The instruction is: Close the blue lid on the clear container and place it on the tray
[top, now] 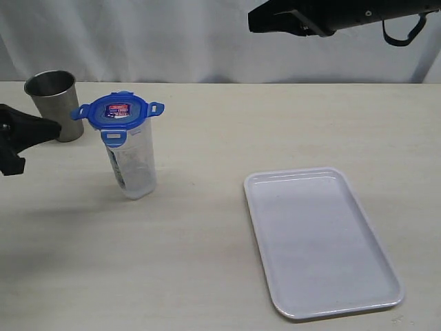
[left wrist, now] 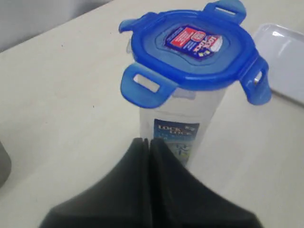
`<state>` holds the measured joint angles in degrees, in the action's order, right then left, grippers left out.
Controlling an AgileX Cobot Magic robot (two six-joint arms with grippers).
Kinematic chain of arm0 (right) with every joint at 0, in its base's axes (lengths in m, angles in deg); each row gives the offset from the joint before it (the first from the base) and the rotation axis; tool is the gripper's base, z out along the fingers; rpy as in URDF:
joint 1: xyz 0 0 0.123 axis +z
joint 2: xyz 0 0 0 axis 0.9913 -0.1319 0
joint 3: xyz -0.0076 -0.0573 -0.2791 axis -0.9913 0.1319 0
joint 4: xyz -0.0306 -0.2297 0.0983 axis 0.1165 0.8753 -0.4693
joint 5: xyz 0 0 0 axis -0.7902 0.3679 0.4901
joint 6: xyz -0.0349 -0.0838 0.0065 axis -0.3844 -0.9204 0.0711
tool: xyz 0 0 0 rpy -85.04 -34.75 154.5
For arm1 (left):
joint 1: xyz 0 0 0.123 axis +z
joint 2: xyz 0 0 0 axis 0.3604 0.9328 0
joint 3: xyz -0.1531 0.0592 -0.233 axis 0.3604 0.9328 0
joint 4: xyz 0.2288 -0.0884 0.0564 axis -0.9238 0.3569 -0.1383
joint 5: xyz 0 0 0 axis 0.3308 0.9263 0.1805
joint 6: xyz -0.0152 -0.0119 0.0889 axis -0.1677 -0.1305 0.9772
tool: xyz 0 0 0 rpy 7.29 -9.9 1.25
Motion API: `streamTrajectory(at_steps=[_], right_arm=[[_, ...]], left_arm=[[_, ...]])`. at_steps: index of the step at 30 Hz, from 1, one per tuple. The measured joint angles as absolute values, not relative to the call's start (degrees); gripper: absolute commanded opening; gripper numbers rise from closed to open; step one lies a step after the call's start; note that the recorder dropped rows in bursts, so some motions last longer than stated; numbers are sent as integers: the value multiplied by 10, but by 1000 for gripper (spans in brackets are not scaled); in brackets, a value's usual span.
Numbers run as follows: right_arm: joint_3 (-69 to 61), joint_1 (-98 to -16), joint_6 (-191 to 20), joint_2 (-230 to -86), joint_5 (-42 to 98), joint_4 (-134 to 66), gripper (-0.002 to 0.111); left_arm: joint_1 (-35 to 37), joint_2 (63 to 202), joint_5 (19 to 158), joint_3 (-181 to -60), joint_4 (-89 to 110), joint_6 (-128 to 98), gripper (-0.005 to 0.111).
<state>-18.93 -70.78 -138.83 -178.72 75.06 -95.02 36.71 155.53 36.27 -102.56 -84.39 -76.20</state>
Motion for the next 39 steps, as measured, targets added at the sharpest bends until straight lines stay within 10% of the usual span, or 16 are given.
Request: streamTrajectory(at_steps=[8,12,39], right_arm=[[-165,-687,-1415,-1795,860,-932,5],[-161,-654,-1399,-1862,781,-931,5],[-157,-556,-1509,-1942,805,-960,5]], left_arm=[[358,1556,374,-1042,-698,-656,36],[346,1557,479,-1086,-710,-796,0],[268,1610,503,-1174,-869,-904,0]])
